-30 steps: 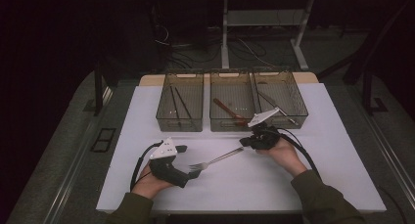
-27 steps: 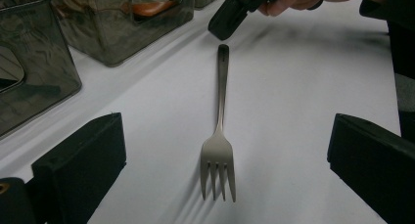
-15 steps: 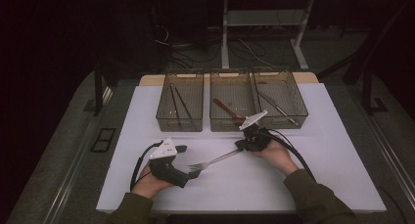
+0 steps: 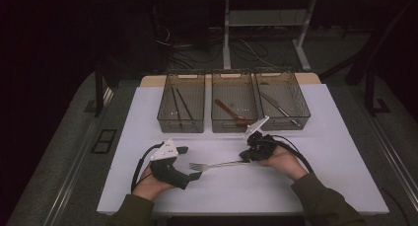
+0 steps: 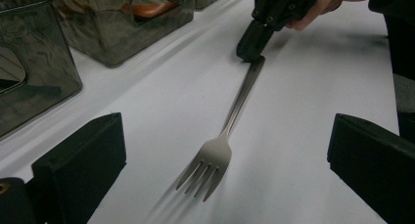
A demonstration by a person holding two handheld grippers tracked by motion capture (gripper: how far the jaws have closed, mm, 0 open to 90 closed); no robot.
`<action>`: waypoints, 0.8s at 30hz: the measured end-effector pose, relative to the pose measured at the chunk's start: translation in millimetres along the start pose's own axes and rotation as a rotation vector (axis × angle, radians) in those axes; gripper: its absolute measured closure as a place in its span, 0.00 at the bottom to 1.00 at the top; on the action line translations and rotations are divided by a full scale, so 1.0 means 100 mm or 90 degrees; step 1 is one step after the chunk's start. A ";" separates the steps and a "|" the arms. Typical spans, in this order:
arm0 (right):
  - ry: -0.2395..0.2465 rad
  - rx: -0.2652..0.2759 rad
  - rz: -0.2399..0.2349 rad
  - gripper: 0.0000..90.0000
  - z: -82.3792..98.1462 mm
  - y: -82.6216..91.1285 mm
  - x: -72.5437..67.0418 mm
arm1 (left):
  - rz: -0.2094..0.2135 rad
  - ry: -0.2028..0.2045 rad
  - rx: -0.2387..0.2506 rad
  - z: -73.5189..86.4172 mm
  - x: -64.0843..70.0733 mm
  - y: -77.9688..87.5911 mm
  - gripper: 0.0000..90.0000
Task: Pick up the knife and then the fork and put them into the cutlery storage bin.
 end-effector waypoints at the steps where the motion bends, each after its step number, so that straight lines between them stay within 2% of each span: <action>1: -0.001 -0.005 -0.006 0.99 0.02 0.00 -0.03 | 0.000 -0.001 -0.001 0.00 0.00 0.00 0.00; 6: 0.017 -0.034 -0.033 0.99 0.08 -0.01 -0.17 | 0.001 0.001 0.000 0.00 0.00 0.00 0.00; 10: 0.029 -0.046 -0.041 0.99 0.07 -0.01 -0.23 | 0.001 0.000 0.001 0.00 0.00 0.00 0.00; 12: 0.030 -0.051 -0.051 0.94 0.05 0.00 -0.25 | 0.001 0.001 0.000 0.00 0.00 -0.01 0.00; 14: 0.046 -0.059 -0.049 0.90 0.01 0.01 -0.27 | 0.002 -0.001 -0.003 0.01 0.00 -0.01 0.00; 18: 0.087 -0.102 -0.048 0.84 -0.08 0.01 -0.33 | 0.003 0.000 -0.004 0.01 0.01 -0.02 0.00; 24: 0.125 -0.166 -0.047 0.80 -0.24 -0.05 -0.44 | 0.003 0.000 -0.003 0.01 0.00 -0.01 0.00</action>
Point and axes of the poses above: each handheld gripper's, and its own axes: y roughly backward along the jaws, z roughly out of its underside, x roughly to its right, the point moved 10 cm from there along -y, roughly forward along the jaws, and after that the axes turned 11 degrees about -z, right-handed, at the moved point
